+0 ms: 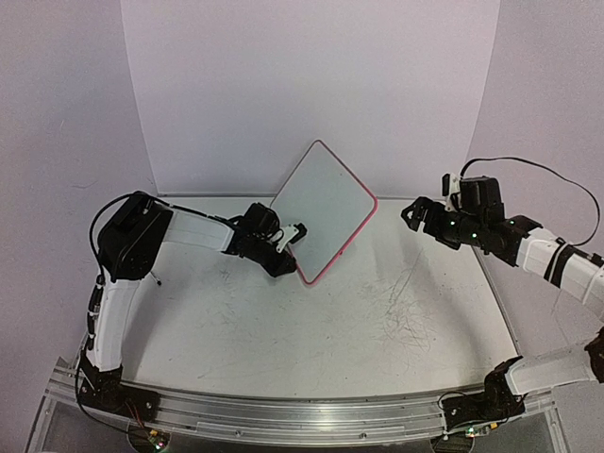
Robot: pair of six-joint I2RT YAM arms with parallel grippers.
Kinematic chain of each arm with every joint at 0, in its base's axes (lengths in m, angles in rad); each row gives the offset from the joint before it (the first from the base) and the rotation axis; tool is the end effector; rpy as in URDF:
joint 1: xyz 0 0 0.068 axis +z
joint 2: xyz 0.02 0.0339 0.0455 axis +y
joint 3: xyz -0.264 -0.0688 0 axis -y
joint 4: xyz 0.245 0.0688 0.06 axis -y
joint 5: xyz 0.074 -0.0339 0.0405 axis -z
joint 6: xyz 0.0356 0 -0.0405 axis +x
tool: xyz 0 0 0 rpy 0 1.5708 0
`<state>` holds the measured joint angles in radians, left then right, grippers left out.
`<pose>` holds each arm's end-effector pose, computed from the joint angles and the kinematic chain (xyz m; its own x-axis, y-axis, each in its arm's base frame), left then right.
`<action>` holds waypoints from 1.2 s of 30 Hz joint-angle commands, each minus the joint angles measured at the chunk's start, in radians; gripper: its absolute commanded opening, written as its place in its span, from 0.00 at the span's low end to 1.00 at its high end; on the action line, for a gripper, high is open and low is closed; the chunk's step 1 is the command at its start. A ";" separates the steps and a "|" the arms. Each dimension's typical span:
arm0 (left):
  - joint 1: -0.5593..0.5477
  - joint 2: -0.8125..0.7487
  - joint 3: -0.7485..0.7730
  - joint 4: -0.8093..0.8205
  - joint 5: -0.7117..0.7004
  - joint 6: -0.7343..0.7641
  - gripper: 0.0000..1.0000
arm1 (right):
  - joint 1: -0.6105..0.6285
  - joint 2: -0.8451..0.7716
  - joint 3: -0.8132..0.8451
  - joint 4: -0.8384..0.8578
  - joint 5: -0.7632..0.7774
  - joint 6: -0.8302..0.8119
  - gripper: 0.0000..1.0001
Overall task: Write a sentence on the whiteboard
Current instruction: Move the whiteboard to the center of the board.
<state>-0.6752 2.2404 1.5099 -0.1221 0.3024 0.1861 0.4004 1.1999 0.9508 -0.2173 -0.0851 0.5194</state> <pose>0.3661 -0.3067 0.1204 -0.4389 0.5777 -0.6882 0.8455 0.5248 -0.0986 0.2514 0.1097 0.3081 -0.5870 0.2886 -0.7564 -0.1923 0.8579 0.4765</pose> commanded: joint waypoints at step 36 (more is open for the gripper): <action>-0.183 -0.189 -0.099 0.084 -0.348 -0.483 0.78 | 0.107 -0.003 -0.023 0.025 0.102 0.025 0.98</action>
<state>-0.9796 2.1869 1.4776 -0.0367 -0.1270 -0.3296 0.4844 1.1654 0.8859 -0.2518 0.0560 0.5740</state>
